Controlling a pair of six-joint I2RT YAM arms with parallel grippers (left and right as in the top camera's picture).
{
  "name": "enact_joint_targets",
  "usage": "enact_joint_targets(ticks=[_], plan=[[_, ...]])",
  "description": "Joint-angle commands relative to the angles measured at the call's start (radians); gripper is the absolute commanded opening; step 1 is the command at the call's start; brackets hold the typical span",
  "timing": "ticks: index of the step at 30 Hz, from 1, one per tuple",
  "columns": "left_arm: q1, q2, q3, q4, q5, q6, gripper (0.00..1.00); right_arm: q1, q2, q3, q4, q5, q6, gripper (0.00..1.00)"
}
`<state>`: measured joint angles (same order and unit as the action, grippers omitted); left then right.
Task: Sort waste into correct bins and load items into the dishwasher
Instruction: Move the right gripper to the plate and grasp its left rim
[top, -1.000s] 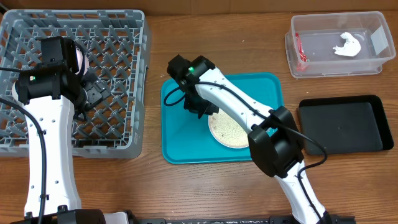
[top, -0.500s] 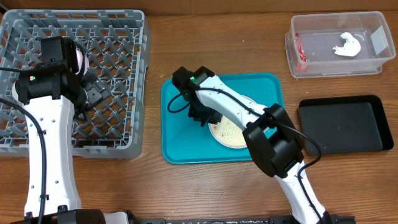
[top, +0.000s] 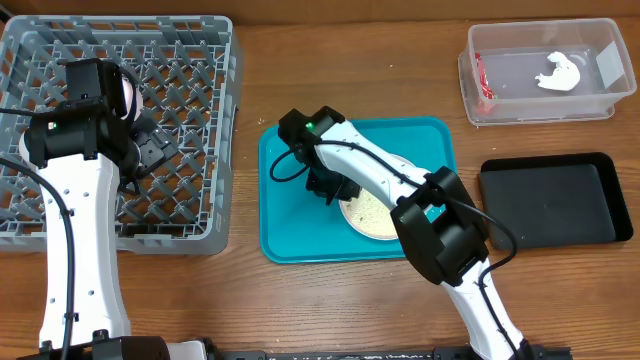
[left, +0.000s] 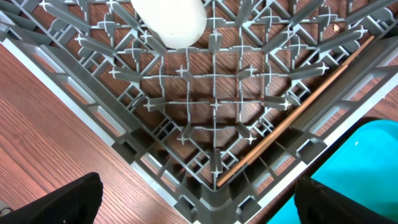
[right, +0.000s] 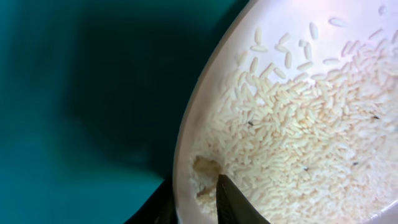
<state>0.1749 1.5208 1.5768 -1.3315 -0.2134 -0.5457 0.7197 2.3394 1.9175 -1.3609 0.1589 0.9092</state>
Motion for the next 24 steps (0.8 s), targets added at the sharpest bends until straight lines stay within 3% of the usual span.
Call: enact_joint_targets(ticks=[1, 24], plan=[[0.001, 0.004, -0.005, 0.0, -0.003, 0.015, 1.0, -0.003, -0.003, 0.06, -0.019, 0.043, 0.007, 0.23], [0.001, 0.004, -0.005, 0.0, -0.003, 0.015, 1.0, -0.001, -0.003, 0.006, 0.089, 0.031, 0.008, 0.25]])
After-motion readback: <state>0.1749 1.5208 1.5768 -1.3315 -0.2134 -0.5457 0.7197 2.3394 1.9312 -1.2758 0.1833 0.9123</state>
